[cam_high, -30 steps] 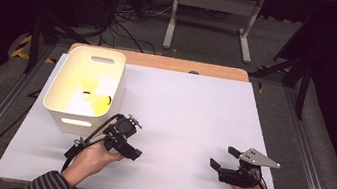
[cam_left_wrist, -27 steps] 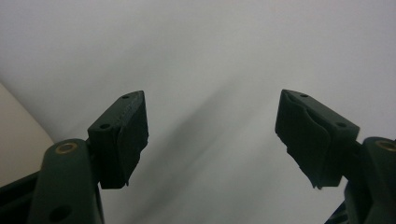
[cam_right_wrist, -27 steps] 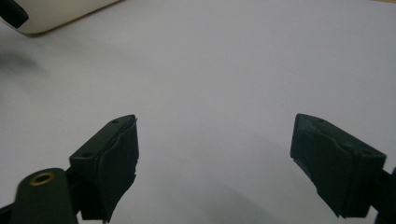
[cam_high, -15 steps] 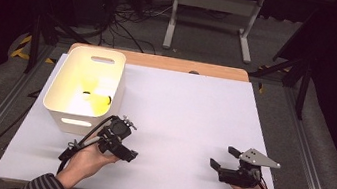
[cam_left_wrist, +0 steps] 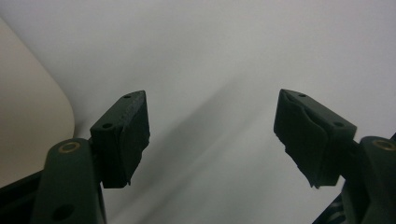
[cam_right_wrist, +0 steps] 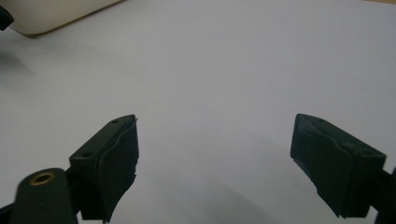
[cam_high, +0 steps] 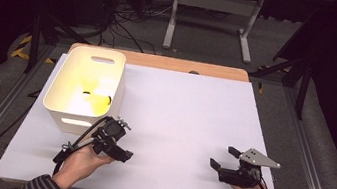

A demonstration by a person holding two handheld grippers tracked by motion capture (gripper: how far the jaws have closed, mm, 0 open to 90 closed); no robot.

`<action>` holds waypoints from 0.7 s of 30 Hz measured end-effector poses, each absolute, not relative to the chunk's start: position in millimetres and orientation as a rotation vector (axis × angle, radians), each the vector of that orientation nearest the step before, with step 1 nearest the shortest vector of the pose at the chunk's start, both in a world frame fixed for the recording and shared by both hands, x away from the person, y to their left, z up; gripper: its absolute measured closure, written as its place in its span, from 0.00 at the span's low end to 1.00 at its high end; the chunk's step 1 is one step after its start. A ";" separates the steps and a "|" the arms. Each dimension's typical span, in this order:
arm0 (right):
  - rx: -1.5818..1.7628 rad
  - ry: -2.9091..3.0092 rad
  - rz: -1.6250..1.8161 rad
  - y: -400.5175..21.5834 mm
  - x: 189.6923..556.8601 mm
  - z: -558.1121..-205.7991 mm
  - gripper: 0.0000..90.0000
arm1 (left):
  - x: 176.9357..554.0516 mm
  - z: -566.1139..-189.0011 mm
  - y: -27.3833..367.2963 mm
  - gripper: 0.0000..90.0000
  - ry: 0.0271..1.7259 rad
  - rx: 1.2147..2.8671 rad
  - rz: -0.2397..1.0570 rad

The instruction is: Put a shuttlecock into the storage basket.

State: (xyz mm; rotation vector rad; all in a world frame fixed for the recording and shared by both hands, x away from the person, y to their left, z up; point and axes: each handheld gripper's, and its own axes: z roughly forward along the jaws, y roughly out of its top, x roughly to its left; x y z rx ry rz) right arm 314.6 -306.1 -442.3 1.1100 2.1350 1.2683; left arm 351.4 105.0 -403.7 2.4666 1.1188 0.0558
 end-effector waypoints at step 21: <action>1.112 2.136 1.267 -305.9 314.3 -442.4 0.18 | 340.9 -405.9 133.8 0.29 1.184 2.399 0.114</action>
